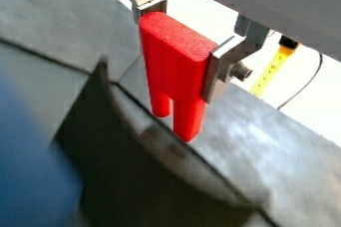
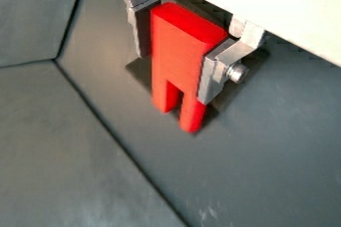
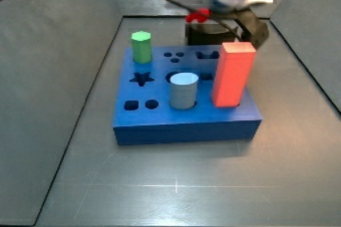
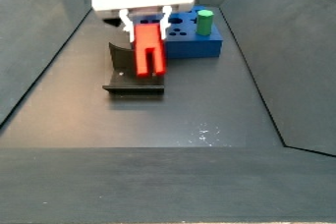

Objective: Pick up the square-circle object. Move up. Place the square-circle object on the fixture. Regrasp the square-circle object. Rotate the square-circle object. Move to above the board. Insert the square-circle object.
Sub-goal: Rotate the square-circle object.

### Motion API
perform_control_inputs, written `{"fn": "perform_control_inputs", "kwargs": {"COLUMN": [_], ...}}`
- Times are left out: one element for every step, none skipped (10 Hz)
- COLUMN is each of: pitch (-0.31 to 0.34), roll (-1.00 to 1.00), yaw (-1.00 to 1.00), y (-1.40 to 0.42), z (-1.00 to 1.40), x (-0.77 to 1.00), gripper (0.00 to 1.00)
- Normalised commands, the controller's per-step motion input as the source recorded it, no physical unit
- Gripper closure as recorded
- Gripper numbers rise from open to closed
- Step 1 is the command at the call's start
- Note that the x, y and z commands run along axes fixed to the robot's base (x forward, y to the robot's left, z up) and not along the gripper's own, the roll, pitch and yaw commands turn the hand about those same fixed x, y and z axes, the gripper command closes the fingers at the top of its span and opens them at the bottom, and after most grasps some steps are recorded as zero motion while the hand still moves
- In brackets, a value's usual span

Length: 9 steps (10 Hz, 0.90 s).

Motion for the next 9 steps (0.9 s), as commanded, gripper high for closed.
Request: {"fn": "perform_control_inputs", "kwargs": {"pitch": [-0.077,-0.085,-0.092,-0.091,-0.09,-0.083,-0.076,-0.062,-0.052], "roll": [-0.11,-0.12,-0.13,-0.13,-0.14,-0.14,-0.15,-0.14,-0.15], "yaw": [-0.01,-0.02,-0.04,-0.05,-0.07,-0.08,-0.08,-0.09,-0.09], "y": [0.09,0.09,0.08,0.08,0.08,0.08,0.07,0.06,0.05], "z": [1.0,1.0,1.0,1.0,1.0,1.0,0.98,0.91,0.77], "x": [-0.89,-0.9,-0.92,-0.93,-0.95,-0.98,-1.0,-1.0,-0.91], "gripper": [1.0,1.0,1.0,1.0,1.0,1.0,1.0,1.0,1.0]}}
